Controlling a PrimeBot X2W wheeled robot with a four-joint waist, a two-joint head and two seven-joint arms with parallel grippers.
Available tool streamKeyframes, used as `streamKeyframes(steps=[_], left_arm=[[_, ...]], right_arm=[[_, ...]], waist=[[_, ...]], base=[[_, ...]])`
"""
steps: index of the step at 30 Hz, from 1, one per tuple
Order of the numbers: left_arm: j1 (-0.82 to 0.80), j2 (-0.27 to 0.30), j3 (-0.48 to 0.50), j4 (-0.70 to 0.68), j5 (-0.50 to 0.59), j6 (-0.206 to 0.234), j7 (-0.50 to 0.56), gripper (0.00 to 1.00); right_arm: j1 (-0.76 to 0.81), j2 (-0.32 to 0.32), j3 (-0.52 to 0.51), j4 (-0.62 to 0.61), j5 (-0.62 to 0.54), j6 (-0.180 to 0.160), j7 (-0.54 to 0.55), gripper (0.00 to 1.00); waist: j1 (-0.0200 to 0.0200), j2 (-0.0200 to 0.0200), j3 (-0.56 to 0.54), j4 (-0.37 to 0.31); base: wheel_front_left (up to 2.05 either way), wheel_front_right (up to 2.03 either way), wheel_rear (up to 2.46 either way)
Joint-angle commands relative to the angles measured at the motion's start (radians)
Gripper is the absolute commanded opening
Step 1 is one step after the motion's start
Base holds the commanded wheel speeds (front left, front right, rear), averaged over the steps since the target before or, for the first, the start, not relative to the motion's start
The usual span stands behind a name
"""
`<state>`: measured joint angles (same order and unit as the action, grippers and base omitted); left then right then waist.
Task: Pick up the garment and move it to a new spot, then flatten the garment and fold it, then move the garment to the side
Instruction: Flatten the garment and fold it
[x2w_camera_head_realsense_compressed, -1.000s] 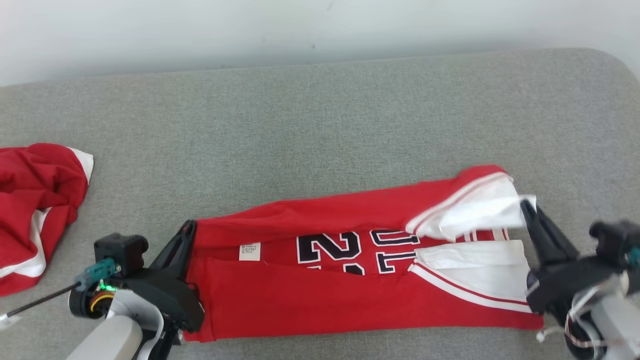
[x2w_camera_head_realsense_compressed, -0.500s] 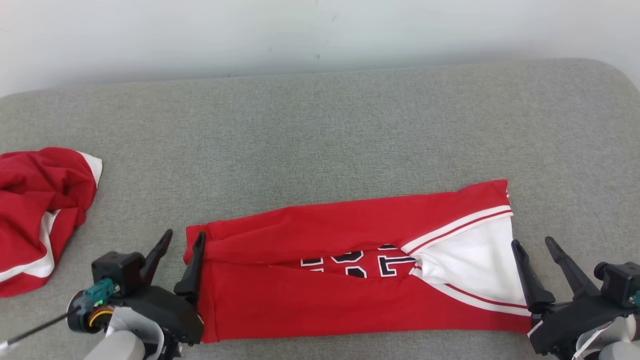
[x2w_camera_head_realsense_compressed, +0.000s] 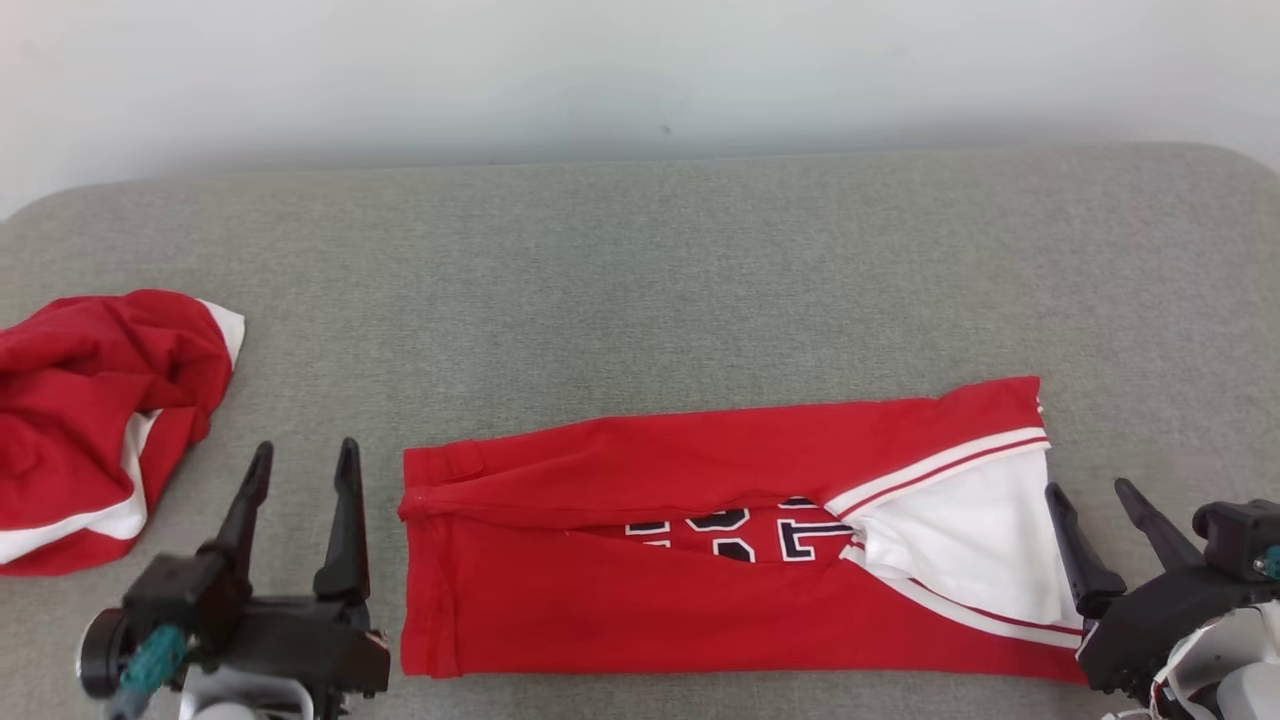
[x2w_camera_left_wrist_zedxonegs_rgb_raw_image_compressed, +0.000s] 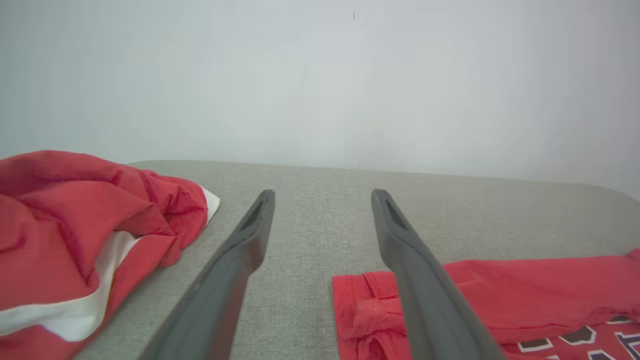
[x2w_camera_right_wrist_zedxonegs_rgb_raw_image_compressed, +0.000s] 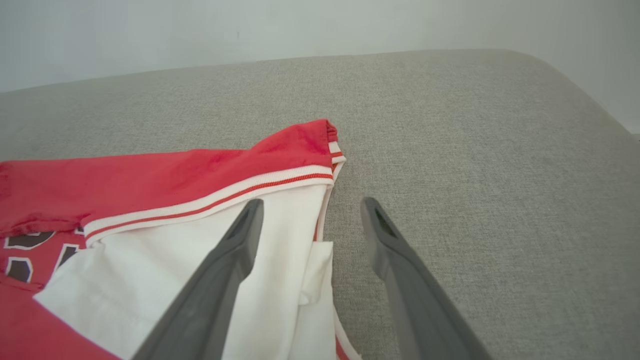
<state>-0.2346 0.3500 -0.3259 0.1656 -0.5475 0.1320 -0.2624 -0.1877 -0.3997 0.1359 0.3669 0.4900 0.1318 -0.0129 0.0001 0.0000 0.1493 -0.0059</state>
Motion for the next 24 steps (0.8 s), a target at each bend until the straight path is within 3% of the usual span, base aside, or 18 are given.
streamKeyframes(steps=[1, 11, 19, 20, 21, 22, 24], left_arm=[[0.023, -0.013, 0.019, -0.017, 0.029, 0.001, -0.003, 1.0], [0.177, -0.174, 0.227, -0.094, 0.234, -0.089, -0.003, 1.0], [0.224, -0.248, 0.311, -0.072, 0.32, -0.166, -0.003, 1.0], [0.224, -0.253, 0.319, -0.07, 0.331, -0.175, -0.003, 1.0], [0.226, -0.259, 0.324, -0.063, 0.339, -0.18, -0.003, 1.0], [0.227, -0.264, 0.329, -0.061, 0.347, -0.185, -0.003, 1.0], [0.227, -0.272, 0.343, -0.06, 0.359, -0.194, -0.003, 1.0]], right_arm=[[-0.009, 0.0, 0.001, 0.012, -0.005, -0.002, 0.0, 1.0], [-0.077, 0.008, 0.043, 0.195, -0.011, -0.002, 0.019, 1.0], [-0.123, 0.02, 0.097, 0.314, 0.012, -0.002, 0.053, 1.0], [-0.124, 0.022, 0.111, 0.326, 0.019, -0.002, 0.065, 0.49], [-0.127, 0.023, 0.122, 0.334, 0.027, -0.002, 0.071, 0.2], [-0.128, 0.023, 0.129, 0.341, 0.037, -0.002, 0.073, 0.0], [-0.137, 0.021, 0.141, 0.361, 0.053, -0.002, 0.086, 0.0]], waist=[[-0.0001, 0.0, -0.005, 0.009], [-0.0001, 0.0, -0.012, 0.048], [-0.0001, 0.0, -0.015, 0.063], [-0.0001, 0.0, -0.016, 0.063], [-0.0001, 0.0, -0.016, 0.064], [-0.0001, 0.0, -0.017, 0.064], [-0.0001, 0.0, -0.019, 0.063]], base=[[0.0, 0.0, 0.0], [0.0, 0.0, 0.0], [0.0, 0.0, 0.0], [0.0, 0.0, 0.0], [0.0, 0.0, 0.0], [0.0, 0.0, 0.0], [0.0, 0.0, 0.0]])
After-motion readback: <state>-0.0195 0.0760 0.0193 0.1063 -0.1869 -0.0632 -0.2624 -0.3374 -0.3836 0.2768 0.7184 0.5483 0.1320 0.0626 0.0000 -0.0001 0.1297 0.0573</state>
